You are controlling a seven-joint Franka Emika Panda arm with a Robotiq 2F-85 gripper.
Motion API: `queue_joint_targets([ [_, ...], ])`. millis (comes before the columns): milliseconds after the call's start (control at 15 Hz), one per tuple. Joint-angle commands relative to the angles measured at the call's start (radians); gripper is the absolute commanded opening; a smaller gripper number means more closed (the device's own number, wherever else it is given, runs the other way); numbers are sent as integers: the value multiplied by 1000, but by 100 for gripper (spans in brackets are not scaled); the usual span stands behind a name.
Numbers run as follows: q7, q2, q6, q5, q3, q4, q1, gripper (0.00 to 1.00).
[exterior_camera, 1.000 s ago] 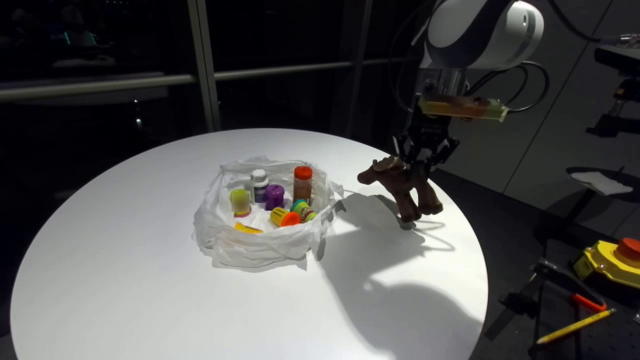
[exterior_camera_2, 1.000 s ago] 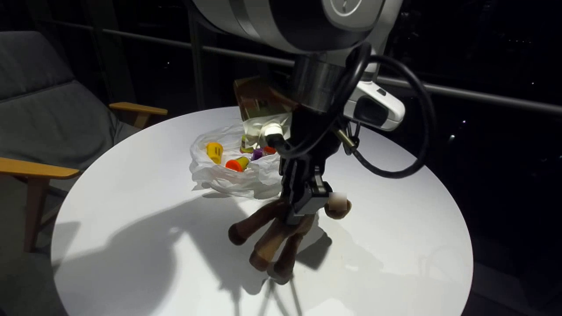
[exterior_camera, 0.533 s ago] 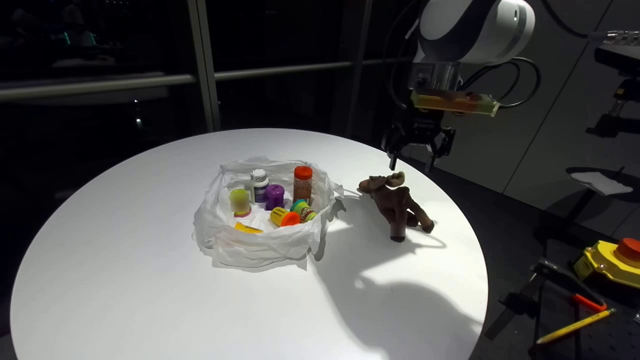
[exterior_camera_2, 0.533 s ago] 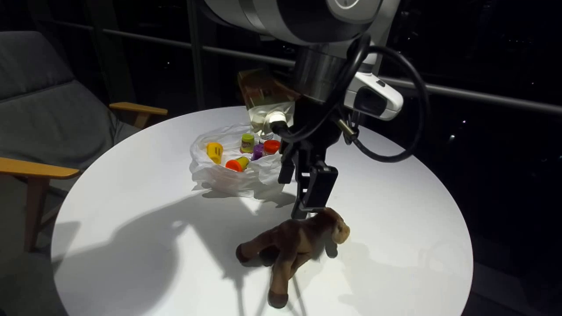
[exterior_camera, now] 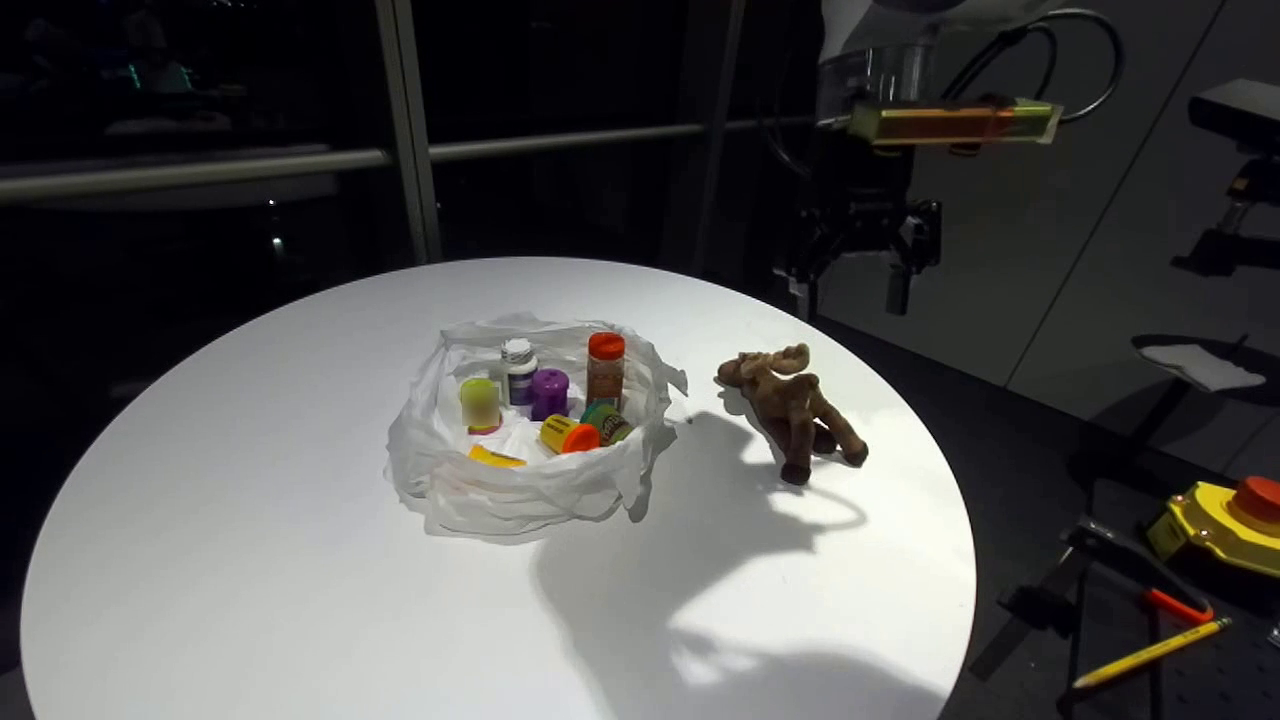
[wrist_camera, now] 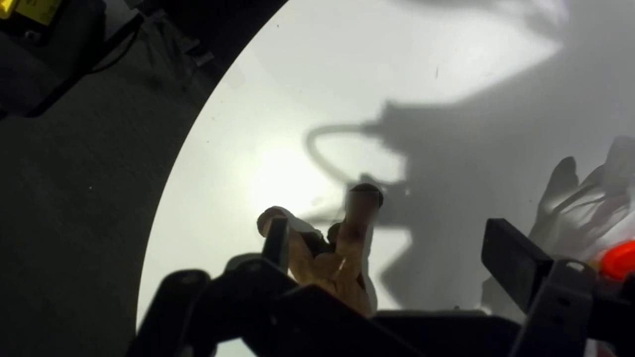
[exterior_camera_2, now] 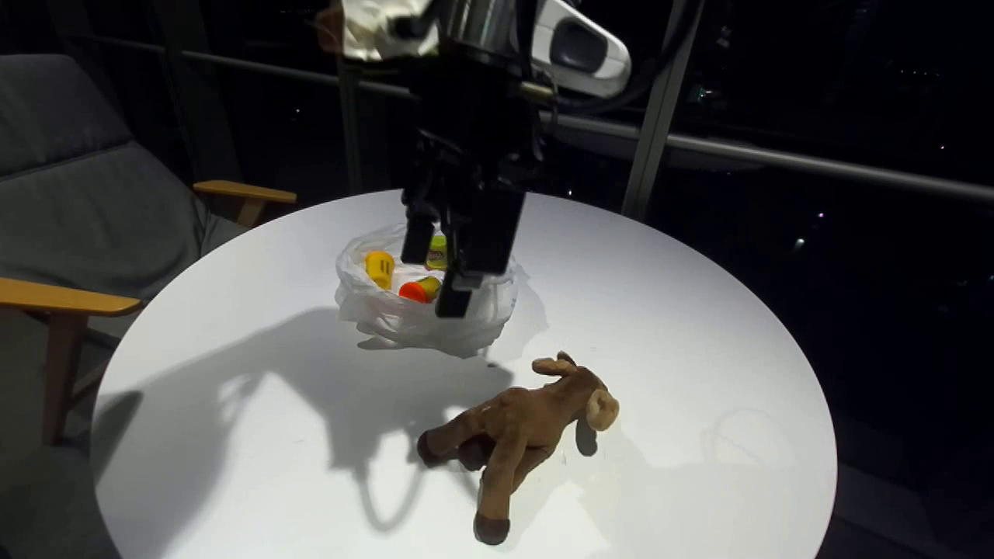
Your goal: Remove the contents from the white plastic and put them on the table
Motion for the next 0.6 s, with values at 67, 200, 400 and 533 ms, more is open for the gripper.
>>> queue_joint_targets([
  [67,5,-140,-63,7,86,-23,59,100],
  [200,5,-102,-49,-2,87,-4,45,100],
  [400,8,-121,-53,-2,100,-13,56,100],
  [533,7,-121,-53,-2,96,-18,51,100],
])
